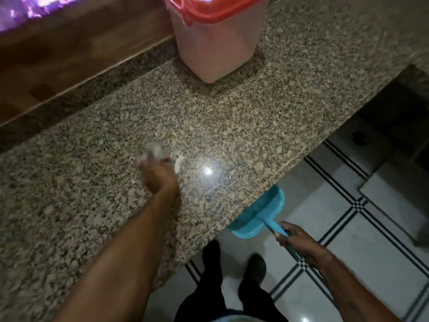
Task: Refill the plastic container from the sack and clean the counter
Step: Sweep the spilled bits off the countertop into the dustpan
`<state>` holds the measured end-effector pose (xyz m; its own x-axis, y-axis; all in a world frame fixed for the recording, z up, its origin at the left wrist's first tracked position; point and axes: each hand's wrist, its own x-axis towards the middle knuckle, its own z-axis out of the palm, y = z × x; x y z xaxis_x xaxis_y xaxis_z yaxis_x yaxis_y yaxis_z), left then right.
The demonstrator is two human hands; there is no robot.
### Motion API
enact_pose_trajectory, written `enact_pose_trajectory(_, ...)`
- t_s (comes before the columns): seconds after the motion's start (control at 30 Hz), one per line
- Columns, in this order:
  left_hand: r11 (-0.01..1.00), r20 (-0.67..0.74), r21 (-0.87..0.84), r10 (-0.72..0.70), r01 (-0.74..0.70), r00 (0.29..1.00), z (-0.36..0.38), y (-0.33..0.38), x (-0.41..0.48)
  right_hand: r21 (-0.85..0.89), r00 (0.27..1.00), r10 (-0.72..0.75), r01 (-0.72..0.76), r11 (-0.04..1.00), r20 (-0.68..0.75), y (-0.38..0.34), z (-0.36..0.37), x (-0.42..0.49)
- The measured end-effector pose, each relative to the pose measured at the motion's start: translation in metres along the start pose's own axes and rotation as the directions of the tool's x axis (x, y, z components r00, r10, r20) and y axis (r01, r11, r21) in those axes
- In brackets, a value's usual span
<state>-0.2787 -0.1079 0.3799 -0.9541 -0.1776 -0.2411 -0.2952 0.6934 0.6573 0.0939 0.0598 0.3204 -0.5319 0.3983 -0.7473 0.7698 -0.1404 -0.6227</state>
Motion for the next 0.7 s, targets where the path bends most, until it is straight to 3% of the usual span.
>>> enact_pose_trajectory(0.07, 0.961, 0.166, -0.045, 0.275, -0.271, 0.947, 0.017, 0.016, -0.029, 0.031, 1.0, 0.012, -0.011, 0.999, -0.023, 0.004, 0.007, 0.002)
enact_pose_trajectory(0.13, 0.82, 0.378, -0.05, 0.544, -0.57, 0.749, 0.027, 0.025, -0.06, 0.055, 0.998, 0.034, -0.032, 0.998, -0.044, 0.009, 0.013, 0.001)
enact_pose_trajectory(0.17, 0.791, 0.449, -0.063, 0.567, -0.609, 0.69, 0.03, 0.025, -0.067, 0.06, 0.998, 0.048, -0.045, 0.997, -0.051, 0.012, 0.016, 0.0)
enact_pose_trajectory(0.2, 0.8, 0.436, -0.069, 0.561, -0.596, 0.703, 0.033, 0.021, -0.061, 0.064, 0.997, 0.06, -0.057, 0.996, -0.056, 0.014, 0.019, 0.0)
enact_pose_trajectory(0.27, 0.886, 0.285, -0.094, 0.46, -0.453, 0.841, 0.023, 0.02, -0.038, 0.065, 0.995, 0.074, -0.07, 0.995, -0.065, 0.016, 0.023, -0.001)
enact_pose_trajectory(0.33, 0.933, 0.158, 0.02, 0.352, -0.359, 0.923, 0.002, 0.012, 0.0, 0.063, 0.994, 0.074, -0.069, 0.996, -0.074, 0.015, 0.026, -0.003)
enact_pose_trajectory(0.47, 0.957, 0.008, 0.253, 0.146, -0.144, 0.989, -0.035, -0.015, 0.061, 0.069, 0.994, 0.075, -0.07, 0.995, -0.08, 0.011, 0.031, -0.004)
enact_pose_trajectory(0.53, 0.929, 0.082, 0.31, 0.187, -0.204, 0.979, -0.031, -0.016, 0.052, 0.072, 0.995, 0.072, -0.067, 0.995, -0.066, 0.01, 0.035, -0.003)
enact_pose_trajectory(0.6, 0.885, 0.244, 0.225, 0.354, -0.408, 0.903, -0.021, 0.001, 0.017, 0.069, 0.996, 0.071, -0.067, 0.995, -0.051, 0.009, 0.04, -0.003)
enact_pose_trajectory(0.67, 0.736, 0.372, 0.124, 0.587, -0.665, 0.719, -0.005, 0.014, -0.019, 0.067, 0.997, 0.073, -0.071, 0.995, -0.03, 0.006, 0.045, -0.005)
enact_pose_trajectory(0.7, 0.661, 0.453, 0.109, 0.631, -0.742, 0.629, -0.001, 0.016, -0.033, 0.064, 0.997, 0.078, -0.076, 0.995, -0.026, 0.004, 0.048, -0.005)
